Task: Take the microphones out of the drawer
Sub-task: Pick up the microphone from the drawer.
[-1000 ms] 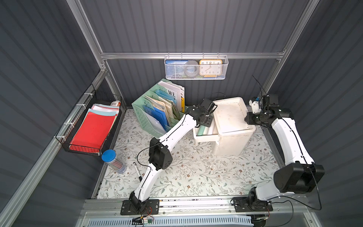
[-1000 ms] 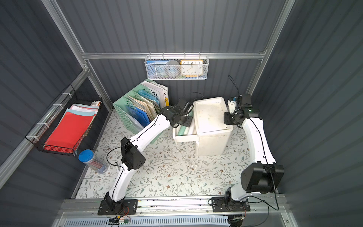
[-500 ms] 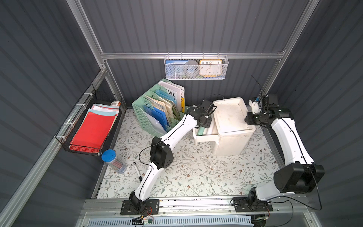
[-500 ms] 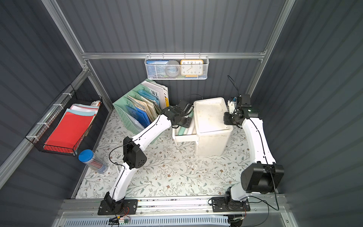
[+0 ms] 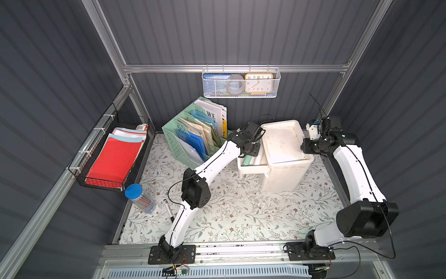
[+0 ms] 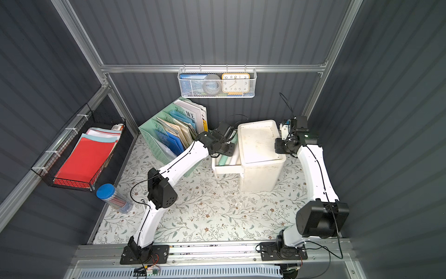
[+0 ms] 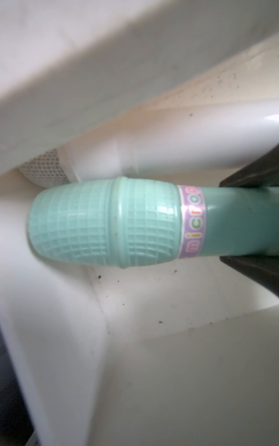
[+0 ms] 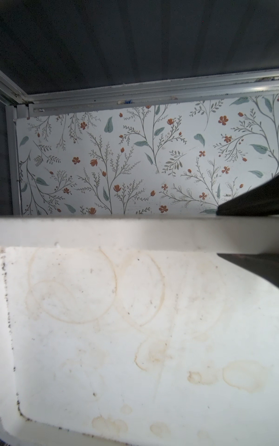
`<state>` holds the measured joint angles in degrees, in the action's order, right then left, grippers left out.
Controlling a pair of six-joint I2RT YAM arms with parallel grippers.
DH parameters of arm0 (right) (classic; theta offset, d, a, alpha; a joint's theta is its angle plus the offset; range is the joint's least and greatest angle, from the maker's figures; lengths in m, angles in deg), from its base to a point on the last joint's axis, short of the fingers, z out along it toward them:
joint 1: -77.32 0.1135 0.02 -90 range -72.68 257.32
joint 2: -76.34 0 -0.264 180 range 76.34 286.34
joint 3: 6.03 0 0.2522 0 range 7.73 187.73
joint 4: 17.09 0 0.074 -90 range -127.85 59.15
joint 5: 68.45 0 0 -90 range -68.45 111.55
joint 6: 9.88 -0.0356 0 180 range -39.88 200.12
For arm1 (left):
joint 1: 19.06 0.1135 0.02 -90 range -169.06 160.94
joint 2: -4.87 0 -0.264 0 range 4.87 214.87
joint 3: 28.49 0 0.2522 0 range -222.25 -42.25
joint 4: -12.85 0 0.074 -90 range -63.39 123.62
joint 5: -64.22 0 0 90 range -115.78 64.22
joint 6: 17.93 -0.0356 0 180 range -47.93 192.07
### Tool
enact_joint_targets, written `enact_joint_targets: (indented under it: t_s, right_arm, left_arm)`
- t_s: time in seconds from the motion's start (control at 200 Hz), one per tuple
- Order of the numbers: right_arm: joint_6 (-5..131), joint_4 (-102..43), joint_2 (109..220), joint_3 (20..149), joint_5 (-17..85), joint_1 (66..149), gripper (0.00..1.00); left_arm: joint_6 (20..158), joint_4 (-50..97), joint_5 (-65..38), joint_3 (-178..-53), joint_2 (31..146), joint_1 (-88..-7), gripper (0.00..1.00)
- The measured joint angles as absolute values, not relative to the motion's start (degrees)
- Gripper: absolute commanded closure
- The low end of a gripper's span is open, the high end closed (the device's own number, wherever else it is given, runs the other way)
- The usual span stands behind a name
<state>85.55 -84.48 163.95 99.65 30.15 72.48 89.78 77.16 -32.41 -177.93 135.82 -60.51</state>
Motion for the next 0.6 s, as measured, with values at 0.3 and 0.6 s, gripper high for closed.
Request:
enact_joint_targets:
  t_s: [0.3, 0.6]
  right_arm:
    - [85.3, -84.5, 164.0, 99.6, 29.9, 72.6, 0.94]
    - [84.3, -84.3, 163.8, 99.5, 29.1, 72.8, 0.95]
  left_arm:
    - [92.5, 75.7, -33.4, -177.9, 133.5, -60.8, 0.75]
    - [94.3, 74.6, -35.1, -177.7, 130.6, -60.8, 0.75]
